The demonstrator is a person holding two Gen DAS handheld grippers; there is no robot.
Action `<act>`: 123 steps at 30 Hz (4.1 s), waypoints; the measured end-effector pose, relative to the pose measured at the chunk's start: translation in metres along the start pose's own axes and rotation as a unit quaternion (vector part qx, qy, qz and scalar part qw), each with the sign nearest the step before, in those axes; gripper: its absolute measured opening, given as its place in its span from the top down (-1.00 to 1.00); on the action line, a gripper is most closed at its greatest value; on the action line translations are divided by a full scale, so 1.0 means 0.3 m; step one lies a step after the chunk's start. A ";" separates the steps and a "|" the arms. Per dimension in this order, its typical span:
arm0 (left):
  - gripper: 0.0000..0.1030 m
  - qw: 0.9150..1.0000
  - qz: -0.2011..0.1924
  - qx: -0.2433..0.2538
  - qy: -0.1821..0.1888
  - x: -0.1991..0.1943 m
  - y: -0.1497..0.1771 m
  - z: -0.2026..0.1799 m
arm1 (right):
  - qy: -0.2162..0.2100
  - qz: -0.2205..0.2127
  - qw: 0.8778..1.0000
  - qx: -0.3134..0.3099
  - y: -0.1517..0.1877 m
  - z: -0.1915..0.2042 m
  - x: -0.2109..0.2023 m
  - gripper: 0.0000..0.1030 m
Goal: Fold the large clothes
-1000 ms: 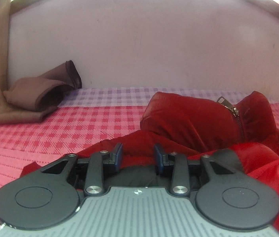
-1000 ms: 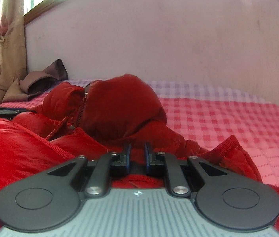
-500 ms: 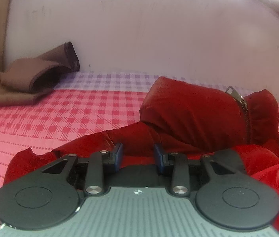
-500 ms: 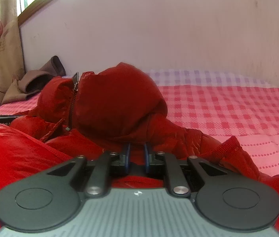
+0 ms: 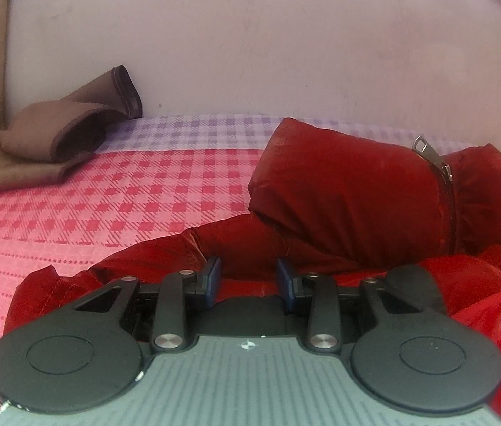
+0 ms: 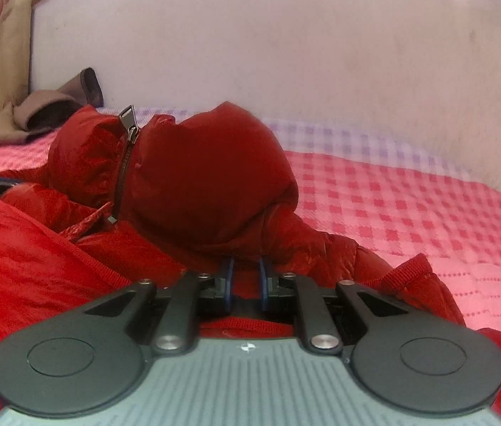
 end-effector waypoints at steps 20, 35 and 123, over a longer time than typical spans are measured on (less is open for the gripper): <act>0.22 1.000 -0.016 -0.007 0.007 -0.019 -0.010 0.003 | 0.021 -0.044 0.999 0.013 0.060 -0.088 -0.295 0.68; 0.21 1.000 -0.022 -0.004 0.004 -0.026 -0.009 -0.004 | 0.014 -0.050 0.997 0.050 0.127 -0.108 -0.188 0.69; -0.24 0.988 0.036 -0.027 0.151 -0.338 0.306 0.335 | -0.004 -0.145 0.988 -0.044 -0.010 0.190 -0.488 0.61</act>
Point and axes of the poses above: each gripper's, at about its wrist camera, not at the fingertips, and x roughly the way its jaws point, z to its left, y to its underside, the point moved 8 cm from there along x, roughly the way its jaws point, and after that the axes turned 7 degrees about z, right-handed, at the moved point
